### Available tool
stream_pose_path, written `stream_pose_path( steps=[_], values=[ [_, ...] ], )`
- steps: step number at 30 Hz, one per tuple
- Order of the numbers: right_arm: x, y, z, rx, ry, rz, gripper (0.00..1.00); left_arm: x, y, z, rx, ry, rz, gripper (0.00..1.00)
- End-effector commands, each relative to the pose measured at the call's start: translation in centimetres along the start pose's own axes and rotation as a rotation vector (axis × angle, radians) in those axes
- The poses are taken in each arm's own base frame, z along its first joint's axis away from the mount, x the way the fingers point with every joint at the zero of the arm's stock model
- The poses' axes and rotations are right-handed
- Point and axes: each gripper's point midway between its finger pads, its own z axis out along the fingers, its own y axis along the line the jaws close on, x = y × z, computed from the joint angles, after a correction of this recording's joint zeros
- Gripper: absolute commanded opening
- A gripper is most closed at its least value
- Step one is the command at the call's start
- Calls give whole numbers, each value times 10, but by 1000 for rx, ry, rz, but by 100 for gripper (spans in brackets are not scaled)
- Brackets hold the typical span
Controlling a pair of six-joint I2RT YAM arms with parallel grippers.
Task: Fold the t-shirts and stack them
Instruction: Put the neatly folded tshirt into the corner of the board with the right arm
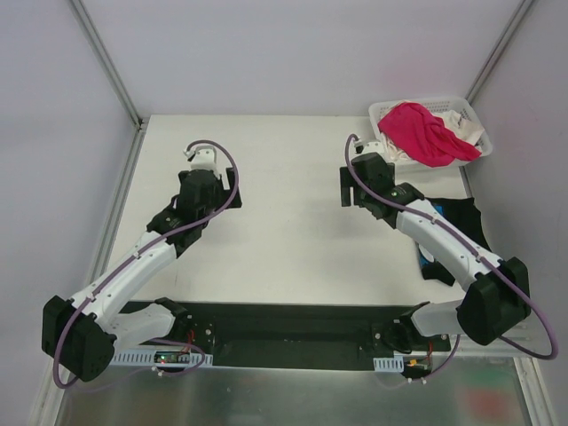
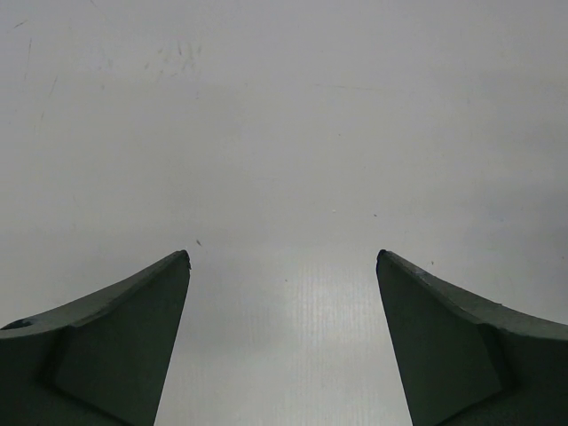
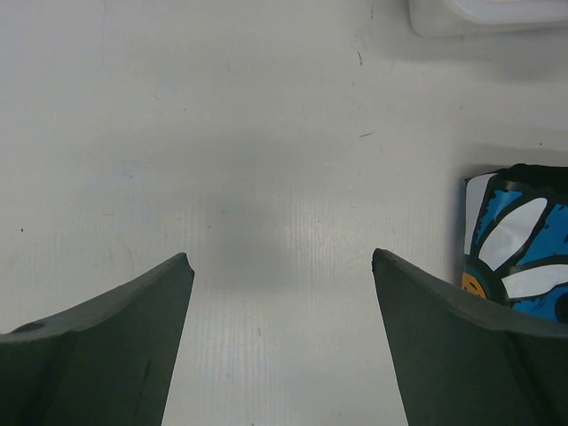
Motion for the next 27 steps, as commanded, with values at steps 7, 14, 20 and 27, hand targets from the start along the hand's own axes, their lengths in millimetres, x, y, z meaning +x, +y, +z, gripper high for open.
stream_pose_path(
  steps=[7, 14, 20, 27],
  values=[
    [-3, -21, -9, 109, -50, -13, 85, -8, -9, -5, 22, -20, 18, 85],
    [-4, -19, -5, 116, -43, -22, 85, -5, -15, -3, 49, -1, 8, 85],
    [-4, -20, -1, 132, -35, -24, 85, -3, -14, -3, 47, 0, 10, 85],
    [-1, -19, 4, 144, -13, -30, 84, 0, -15, 1, 47, 15, 25, 85]
  ],
)
